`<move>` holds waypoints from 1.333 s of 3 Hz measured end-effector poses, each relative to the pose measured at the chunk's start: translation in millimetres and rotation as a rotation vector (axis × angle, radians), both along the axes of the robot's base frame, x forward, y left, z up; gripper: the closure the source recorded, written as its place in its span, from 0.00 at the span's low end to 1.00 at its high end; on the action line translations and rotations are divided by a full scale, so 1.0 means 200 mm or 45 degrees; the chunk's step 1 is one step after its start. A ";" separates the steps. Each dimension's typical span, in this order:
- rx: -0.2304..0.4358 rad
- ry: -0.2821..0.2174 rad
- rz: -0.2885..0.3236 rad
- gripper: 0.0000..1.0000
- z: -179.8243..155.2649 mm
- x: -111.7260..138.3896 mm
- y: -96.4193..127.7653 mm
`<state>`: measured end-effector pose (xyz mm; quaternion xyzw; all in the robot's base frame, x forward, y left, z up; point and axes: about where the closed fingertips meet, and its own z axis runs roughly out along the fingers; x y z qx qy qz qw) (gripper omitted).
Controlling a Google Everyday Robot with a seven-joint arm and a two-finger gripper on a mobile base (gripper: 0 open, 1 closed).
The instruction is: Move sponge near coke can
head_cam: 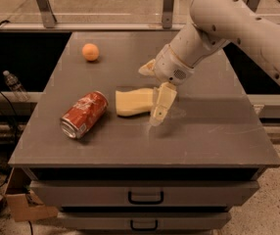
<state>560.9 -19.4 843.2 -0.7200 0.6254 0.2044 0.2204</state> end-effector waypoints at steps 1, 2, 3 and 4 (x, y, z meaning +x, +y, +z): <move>-0.034 -0.023 0.003 0.00 0.09 0.02 -0.07; -0.093 -0.036 0.024 0.00 0.20 0.04 -0.16; -0.154 -0.040 0.038 0.00 0.32 0.03 -0.28; -0.194 -0.061 0.005 0.00 0.42 -0.01 -0.41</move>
Offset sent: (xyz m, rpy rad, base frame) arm 0.0129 -0.0605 0.0716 -0.1336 -0.0346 0.0409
